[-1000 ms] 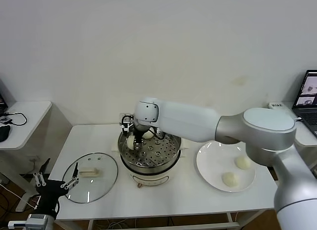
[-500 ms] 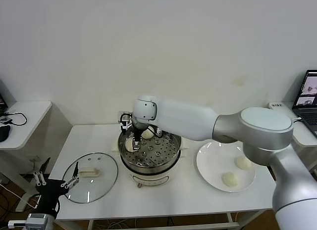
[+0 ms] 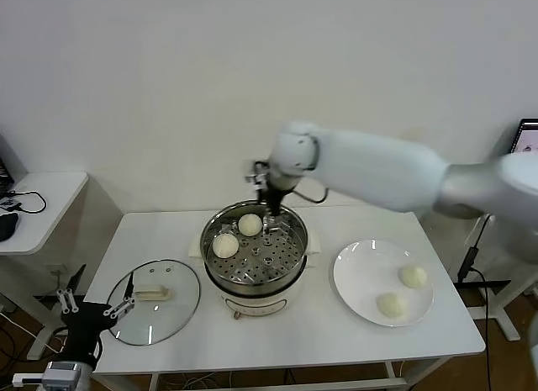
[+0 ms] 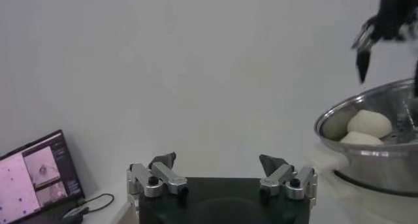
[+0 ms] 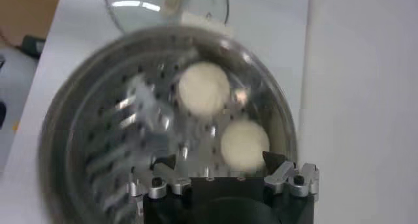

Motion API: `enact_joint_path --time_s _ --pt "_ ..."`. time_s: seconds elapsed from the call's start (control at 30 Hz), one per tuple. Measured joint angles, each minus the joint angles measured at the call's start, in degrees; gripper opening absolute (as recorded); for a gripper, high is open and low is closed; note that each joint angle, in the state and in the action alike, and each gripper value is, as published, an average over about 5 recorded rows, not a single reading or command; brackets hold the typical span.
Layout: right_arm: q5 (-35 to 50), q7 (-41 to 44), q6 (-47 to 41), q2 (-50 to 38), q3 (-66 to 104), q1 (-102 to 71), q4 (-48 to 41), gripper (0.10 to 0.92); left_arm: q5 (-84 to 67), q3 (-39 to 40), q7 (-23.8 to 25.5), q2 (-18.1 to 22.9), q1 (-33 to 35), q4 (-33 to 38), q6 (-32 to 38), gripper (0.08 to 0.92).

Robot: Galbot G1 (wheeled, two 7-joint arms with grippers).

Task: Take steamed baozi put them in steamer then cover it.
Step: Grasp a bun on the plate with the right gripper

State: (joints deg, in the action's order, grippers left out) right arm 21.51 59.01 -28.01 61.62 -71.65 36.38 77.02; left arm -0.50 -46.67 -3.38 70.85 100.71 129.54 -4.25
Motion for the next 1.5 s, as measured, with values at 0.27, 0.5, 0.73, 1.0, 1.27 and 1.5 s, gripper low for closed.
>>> enact_joint_path --time_s 0.27,0.5,0.73,1.0,1.27,1.5 --pt "-6.3 3.2 4.8 -15.4 -1.6 0.6 8.4 0.823 0.4 1.1 0.1 -0.1 -0.3 0.1 -0.1 0.823" --pt "-11.9 3.8 7.5 -26.3 -0.8 -3.2 14.0 0.823 1.2 2.2 0.1 0.4 -0.6 -0.1 -0.3 0.823" --pt "-17.5 4.2 9.2 -33.6 4.5 -12.0 16.4 0.823 1.8 2.5 0.1 0.8 -0.1 -0.2 -0.4 0.823" --pt "-22.4 4.2 10.4 -37.1 12.8 -24.4 16.6 0.823 2.6 3.2 0.1 1.3 0.3 -0.4 -0.4 0.823" --pt "-25.5 3.7 10.8 -37.2 20.1 -35.1 14.8 0.823 2.9 3.2 0.1 1.5 0.2 -0.4 -0.7 0.823" --pt "-27.2 3.2 11.0 -35.7 23.7 -40.3 11.8 0.822 2.8 3.0 0.1 1.6 0.2 -0.7 -0.7 0.823"
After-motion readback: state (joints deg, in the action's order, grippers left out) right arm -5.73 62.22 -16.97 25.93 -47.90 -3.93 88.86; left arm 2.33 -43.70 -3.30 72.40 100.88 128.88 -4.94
